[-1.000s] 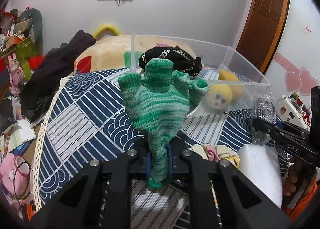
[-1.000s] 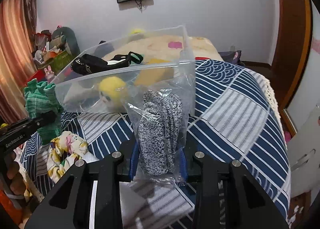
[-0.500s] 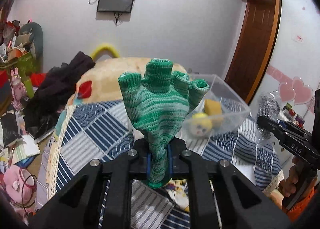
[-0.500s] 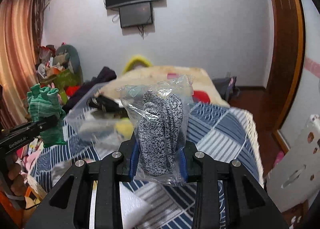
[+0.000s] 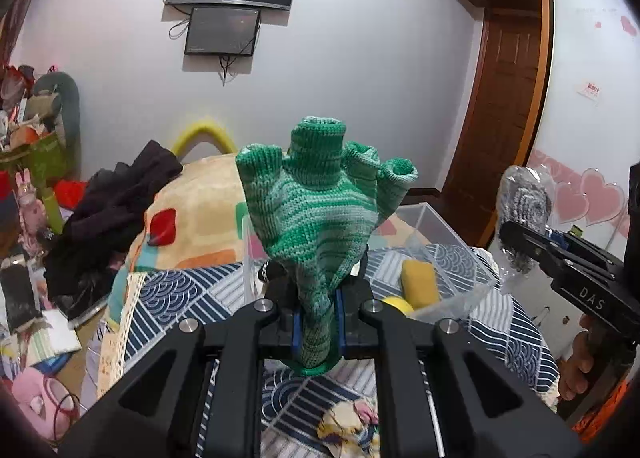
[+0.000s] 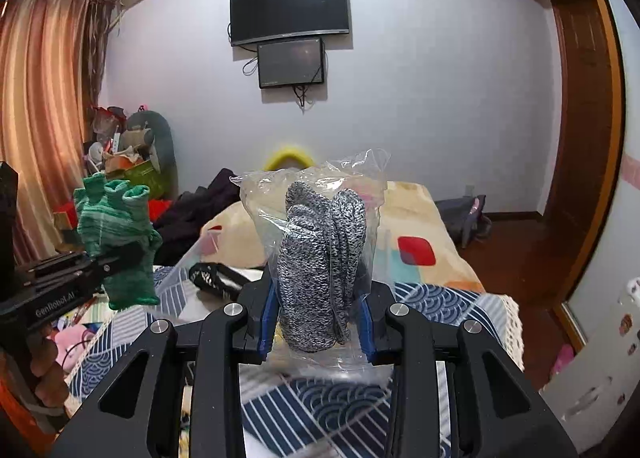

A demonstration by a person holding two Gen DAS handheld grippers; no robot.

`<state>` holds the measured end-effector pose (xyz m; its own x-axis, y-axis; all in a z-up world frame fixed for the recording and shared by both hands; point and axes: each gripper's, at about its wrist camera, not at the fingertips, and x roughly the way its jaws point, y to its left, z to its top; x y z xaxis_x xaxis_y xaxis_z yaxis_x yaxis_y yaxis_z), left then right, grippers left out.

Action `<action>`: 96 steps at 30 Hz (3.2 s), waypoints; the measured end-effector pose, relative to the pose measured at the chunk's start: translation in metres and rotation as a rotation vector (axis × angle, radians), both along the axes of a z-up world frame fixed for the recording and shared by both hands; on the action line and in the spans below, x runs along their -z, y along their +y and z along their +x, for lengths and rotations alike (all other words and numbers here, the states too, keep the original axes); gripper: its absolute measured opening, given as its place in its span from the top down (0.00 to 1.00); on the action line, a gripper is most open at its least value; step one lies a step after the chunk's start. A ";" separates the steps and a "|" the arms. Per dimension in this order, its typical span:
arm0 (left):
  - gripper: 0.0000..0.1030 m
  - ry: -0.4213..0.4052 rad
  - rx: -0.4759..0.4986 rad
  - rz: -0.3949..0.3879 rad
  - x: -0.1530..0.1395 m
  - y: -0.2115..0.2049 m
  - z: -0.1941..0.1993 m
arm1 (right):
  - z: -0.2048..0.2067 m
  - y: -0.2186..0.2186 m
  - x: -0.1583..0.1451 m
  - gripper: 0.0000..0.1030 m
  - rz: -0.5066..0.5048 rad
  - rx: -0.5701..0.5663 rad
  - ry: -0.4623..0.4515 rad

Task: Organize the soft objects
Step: 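Carry the glove and bag over the clear box and open both tools, then grasp the floral scrunchie with the left tool while the right tool grasps the white foam block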

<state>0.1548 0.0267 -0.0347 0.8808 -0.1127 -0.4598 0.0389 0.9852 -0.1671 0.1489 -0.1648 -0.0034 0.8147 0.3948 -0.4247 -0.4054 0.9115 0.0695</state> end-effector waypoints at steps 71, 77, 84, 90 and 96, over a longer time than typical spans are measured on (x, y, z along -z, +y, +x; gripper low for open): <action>0.24 0.275 0.047 -0.009 0.090 -0.010 -0.065 | -0.071 0.007 0.104 0.00 -0.102 0.024 0.458; 0.23 0.310 0.110 0.018 0.102 -0.034 -0.059 | -0.074 -0.009 0.111 0.02 -0.054 -0.021 0.483; 0.23 0.377 0.158 0.026 0.119 -0.050 -0.039 | -0.077 -0.015 0.096 0.06 -0.096 0.039 0.406; 0.57 0.354 0.170 0.044 0.121 -0.059 -0.032 | -0.071 -0.030 0.084 0.06 -0.066 0.096 0.372; 0.85 0.332 0.154 0.031 0.115 -0.051 -0.035 | -0.069 -0.030 0.075 0.06 -0.084 0.110 0.330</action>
<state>0.1194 -0.0242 -0.1499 0.6567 -0.2144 -0.7230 0.1360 0.9767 -0.1661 0.0795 -0.1950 -0.0781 0.6644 0.2645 -0.6991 -0.2724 0.9567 0.1030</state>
